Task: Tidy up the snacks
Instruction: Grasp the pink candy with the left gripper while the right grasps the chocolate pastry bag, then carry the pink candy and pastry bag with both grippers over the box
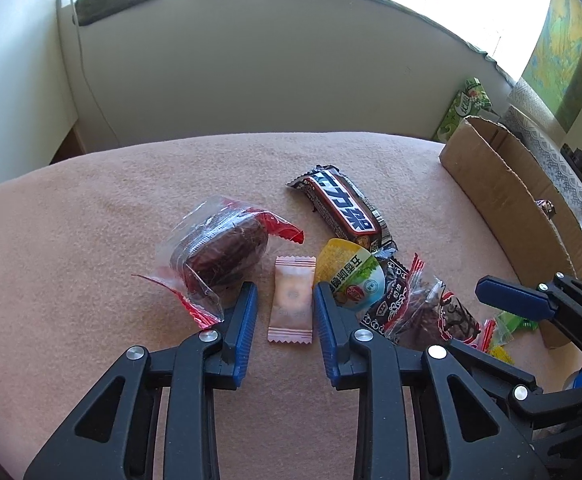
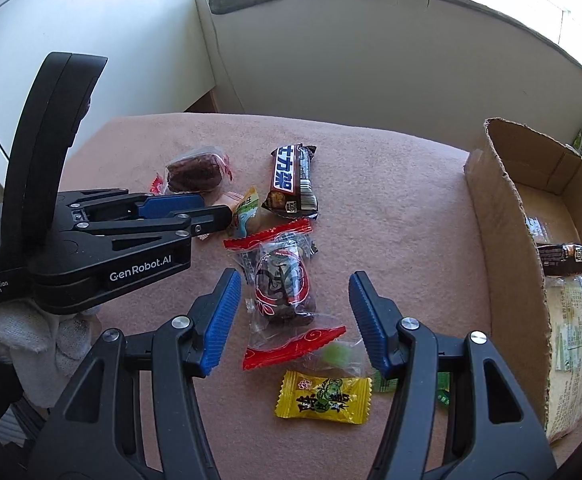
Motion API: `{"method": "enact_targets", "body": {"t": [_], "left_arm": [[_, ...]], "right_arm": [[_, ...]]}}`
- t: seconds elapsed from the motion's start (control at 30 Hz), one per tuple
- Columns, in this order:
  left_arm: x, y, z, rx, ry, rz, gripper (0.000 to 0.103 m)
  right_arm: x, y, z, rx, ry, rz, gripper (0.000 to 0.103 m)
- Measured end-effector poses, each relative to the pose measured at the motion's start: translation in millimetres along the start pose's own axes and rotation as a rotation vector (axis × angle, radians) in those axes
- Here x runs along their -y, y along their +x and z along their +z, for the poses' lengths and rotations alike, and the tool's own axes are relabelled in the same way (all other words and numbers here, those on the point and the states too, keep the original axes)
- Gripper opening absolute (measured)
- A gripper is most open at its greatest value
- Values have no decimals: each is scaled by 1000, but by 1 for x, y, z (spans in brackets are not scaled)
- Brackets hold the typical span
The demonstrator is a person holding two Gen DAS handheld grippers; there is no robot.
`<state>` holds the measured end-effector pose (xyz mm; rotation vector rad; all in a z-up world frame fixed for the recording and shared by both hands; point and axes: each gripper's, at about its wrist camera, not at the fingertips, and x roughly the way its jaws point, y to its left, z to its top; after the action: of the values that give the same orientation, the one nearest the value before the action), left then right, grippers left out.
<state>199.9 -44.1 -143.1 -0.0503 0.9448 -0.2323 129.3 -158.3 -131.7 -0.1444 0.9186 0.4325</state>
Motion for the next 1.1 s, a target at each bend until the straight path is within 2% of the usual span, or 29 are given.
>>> {"method": "enact_targets", "body": {"t": [0.1,0.17,0.27,0.33,0.73,1.1], "left_arm": [[7,0,-4,10,49,25,23],[7,-1,-4,13,57,31,20],[11,0,-4,18,79,40,19],[15,1,-4,23,103,55,18],[5,-8,-9,34,49,29,17],[0,-41,-13,91,24,-5,17]], "right_arm": [[-3,7,0,-14,-14,4,57],[-4,13,-1,-31,-19,5,44],[-4,19,-2,-42,-13,8,42],[-4,19,-4,-42,-15,12,36],[-4,4,-7,-1,5,14,35],[-1,-21,-2,56,41,31,35]]}}
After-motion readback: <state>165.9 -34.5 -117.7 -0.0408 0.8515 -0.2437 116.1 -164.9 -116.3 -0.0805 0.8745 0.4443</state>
